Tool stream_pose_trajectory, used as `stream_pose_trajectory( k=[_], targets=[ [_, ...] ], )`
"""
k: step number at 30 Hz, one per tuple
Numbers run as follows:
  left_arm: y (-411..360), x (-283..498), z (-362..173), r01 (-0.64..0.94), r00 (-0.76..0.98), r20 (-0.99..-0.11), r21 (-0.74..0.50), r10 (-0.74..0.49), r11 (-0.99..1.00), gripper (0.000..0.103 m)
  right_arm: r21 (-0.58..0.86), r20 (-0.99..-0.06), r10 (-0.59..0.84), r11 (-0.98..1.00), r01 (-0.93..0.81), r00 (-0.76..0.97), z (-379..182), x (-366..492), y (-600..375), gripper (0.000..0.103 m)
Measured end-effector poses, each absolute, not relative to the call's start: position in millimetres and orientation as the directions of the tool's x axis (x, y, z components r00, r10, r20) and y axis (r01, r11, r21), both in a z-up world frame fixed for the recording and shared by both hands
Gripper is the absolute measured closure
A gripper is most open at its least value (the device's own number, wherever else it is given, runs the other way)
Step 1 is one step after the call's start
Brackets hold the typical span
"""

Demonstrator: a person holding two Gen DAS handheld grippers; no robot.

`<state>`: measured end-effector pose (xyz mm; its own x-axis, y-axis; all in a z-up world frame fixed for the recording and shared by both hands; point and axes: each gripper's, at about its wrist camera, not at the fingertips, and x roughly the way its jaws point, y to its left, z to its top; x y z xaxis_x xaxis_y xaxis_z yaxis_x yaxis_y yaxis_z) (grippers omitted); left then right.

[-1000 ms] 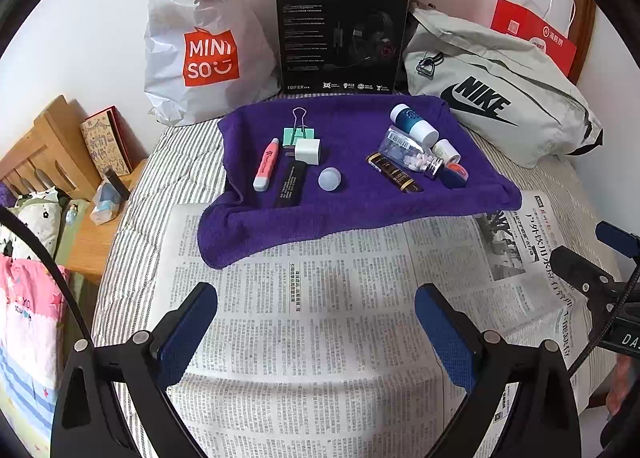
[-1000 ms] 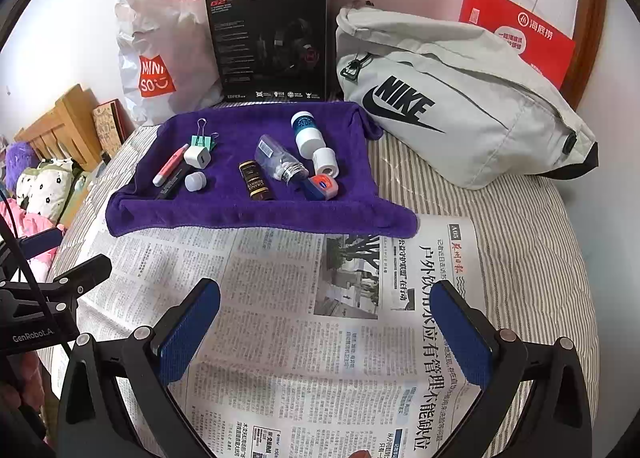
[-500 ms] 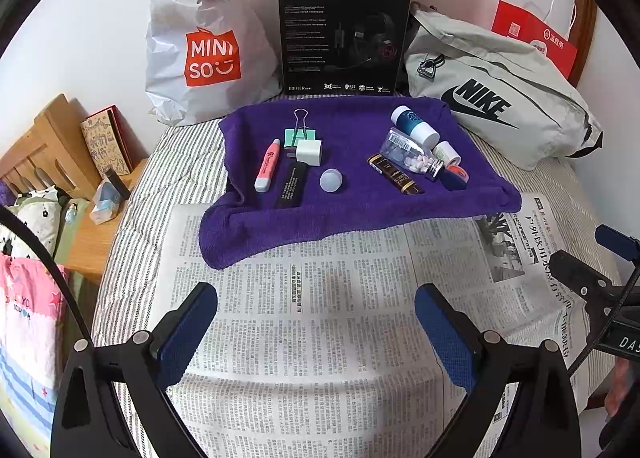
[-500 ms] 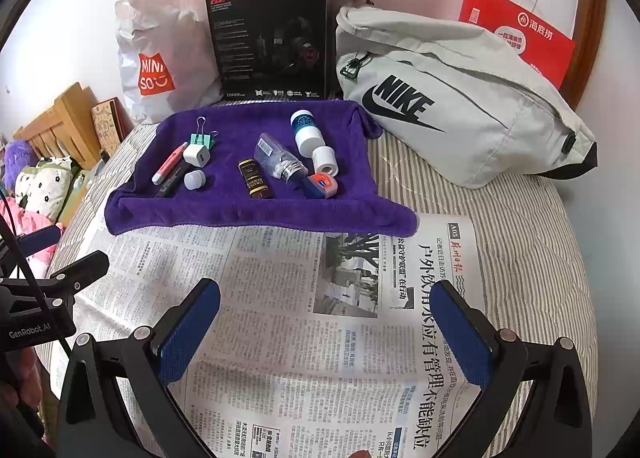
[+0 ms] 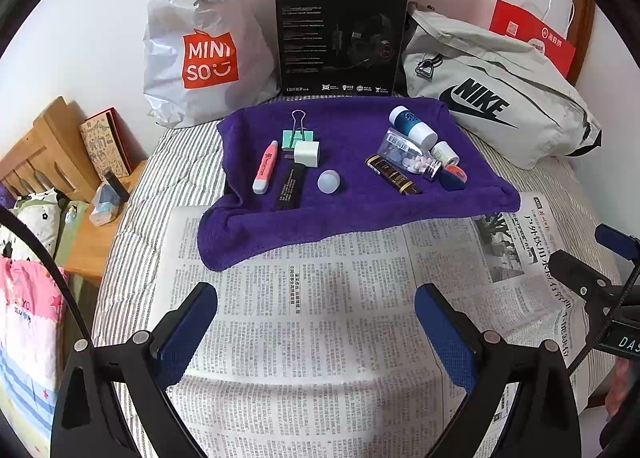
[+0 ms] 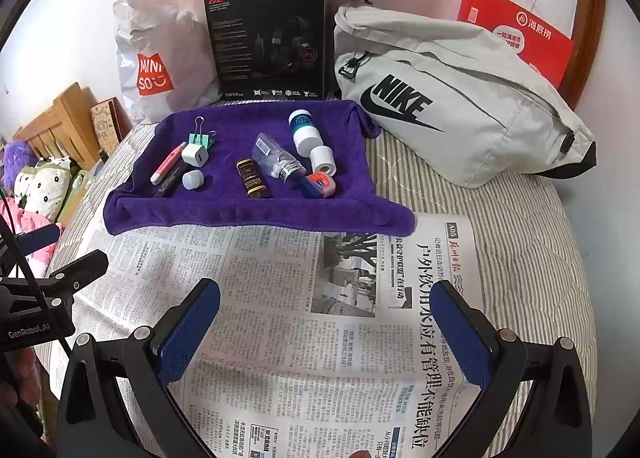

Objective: Organize rigid objects

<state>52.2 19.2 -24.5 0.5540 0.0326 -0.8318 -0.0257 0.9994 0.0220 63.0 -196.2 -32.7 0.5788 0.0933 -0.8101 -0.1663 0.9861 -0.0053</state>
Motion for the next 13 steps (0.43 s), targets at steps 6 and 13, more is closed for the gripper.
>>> stream_pose_trajectory(
  k=[6,13],
  targets=[
    [18.0,53.8,-23.8,-0.02,0.555,-0.831,0.024,0.032,0.999,0.003,-0.003,-0.812,0.093,0.986,-0.164,0.576,-33.4,64.3,-198.0,0.0],
    [15.7,55.9,-21.2,-0.003,0.57,-0.821,0.032,0.028,0.999,0.003,-0.003,-0.814,0.093,0.987,-0.163,0.574,-34.9,64.8,-197.9,0.0]
  ],
)
